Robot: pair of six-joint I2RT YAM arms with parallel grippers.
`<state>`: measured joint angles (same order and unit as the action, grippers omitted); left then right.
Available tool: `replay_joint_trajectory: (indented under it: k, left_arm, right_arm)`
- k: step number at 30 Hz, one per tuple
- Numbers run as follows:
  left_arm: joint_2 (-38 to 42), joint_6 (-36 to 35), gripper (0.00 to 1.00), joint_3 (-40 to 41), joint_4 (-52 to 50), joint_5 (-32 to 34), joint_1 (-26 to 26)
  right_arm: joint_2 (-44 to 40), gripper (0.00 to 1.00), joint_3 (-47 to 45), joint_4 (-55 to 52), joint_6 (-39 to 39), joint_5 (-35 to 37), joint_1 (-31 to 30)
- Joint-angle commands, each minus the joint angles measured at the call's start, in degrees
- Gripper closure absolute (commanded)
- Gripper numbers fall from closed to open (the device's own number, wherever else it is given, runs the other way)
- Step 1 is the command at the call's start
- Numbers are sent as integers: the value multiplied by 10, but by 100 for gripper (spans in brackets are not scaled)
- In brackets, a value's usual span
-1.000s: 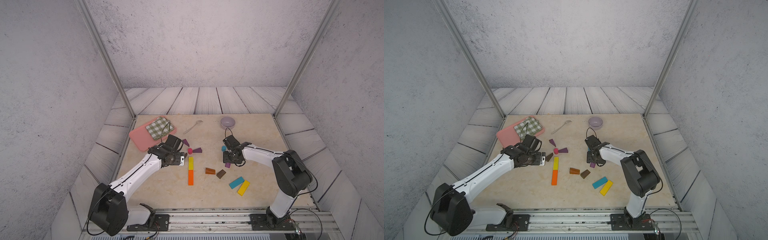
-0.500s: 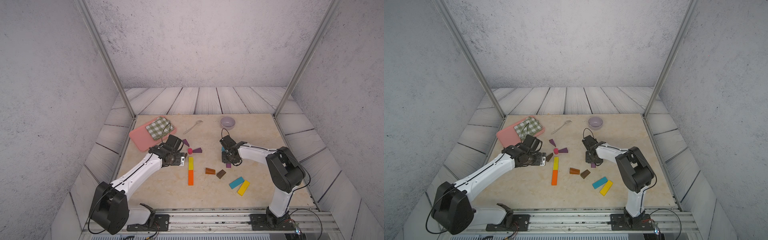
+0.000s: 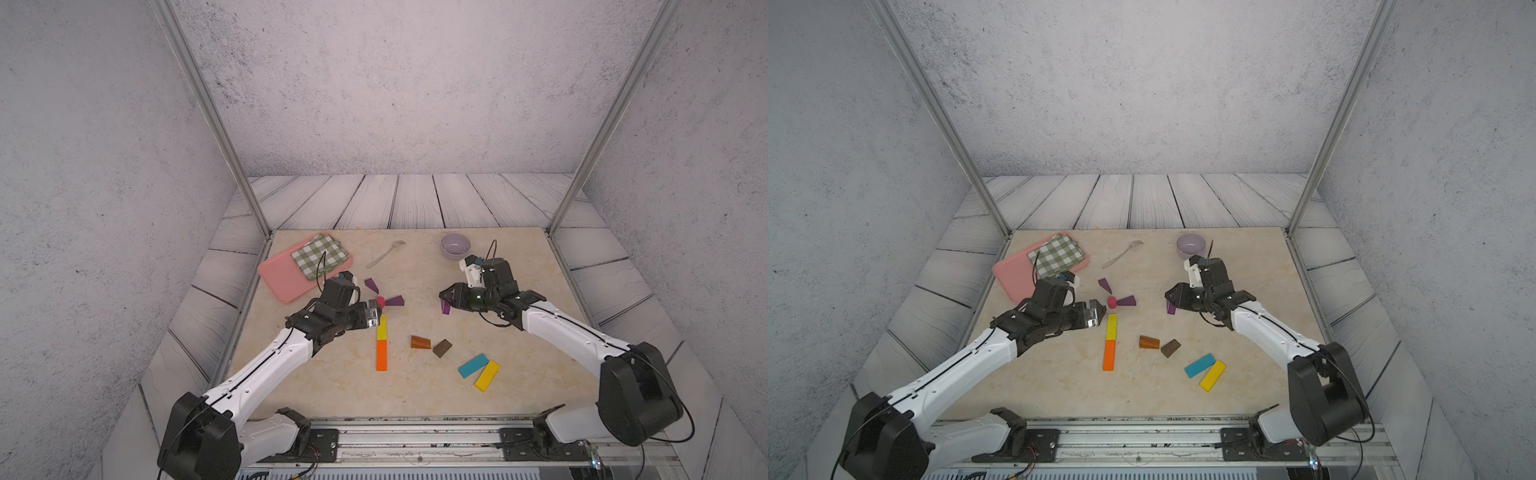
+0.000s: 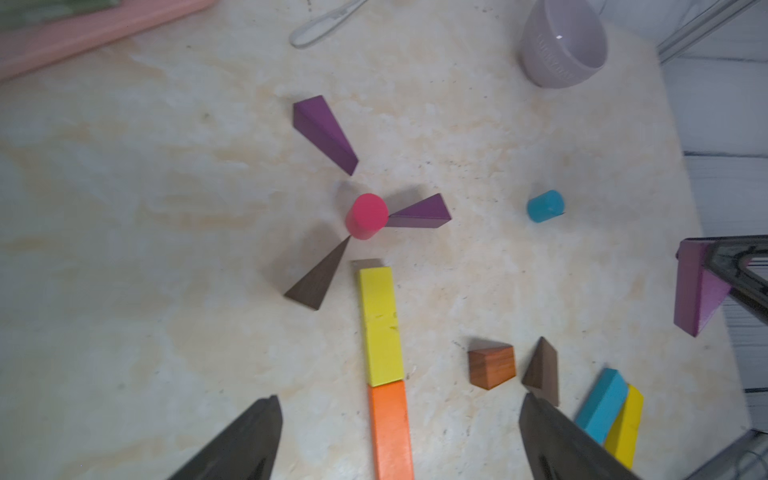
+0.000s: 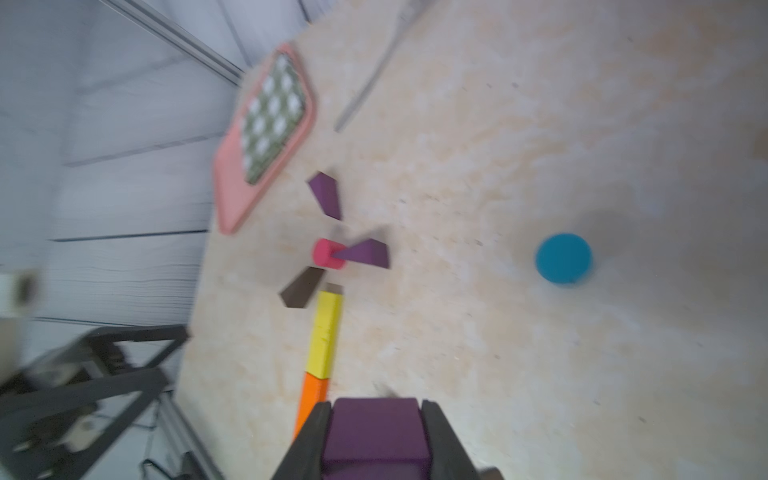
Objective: Assemble a small pinwheel with building blocks
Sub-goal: Assemble the building block at the center of the board.
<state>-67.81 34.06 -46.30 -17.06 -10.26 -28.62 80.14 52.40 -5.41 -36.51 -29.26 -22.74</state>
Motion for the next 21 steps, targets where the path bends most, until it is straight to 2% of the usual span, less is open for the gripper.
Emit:
replay_joint_trajectory:
  k: [1,3,5,9,13,17,21]
  left_arm:
    - [-17,15,4,-36,89,-92,0]
    - [-34,-12,4,-54,95,-120,-16]
    - [-49,-33,4,-68,99,-123,-42]
    - [-83,-103,14,-101,110,-122,-116]
    - [-108,-207,18,-139,79,-85,-176]
    - [-125,-239,20,-147,102,-59,-193]
    - [-157,-233,36,-157,148,-43,-196]
  right_arm:
    - [-6,73,-5,28,-48,-117,15]
    - [-24,73,-28,66,-80,-118,21]
    - [-44,73,-41,76,-116,-87,26]
    - [-72,72,-69,160,-194,-59,27]
    - [-75,72,-41,110,-208,-57,26]
    - [-88,71,-49,105,-223,-50,27]
    - [-105,71,-66,122,-239,-37,26]
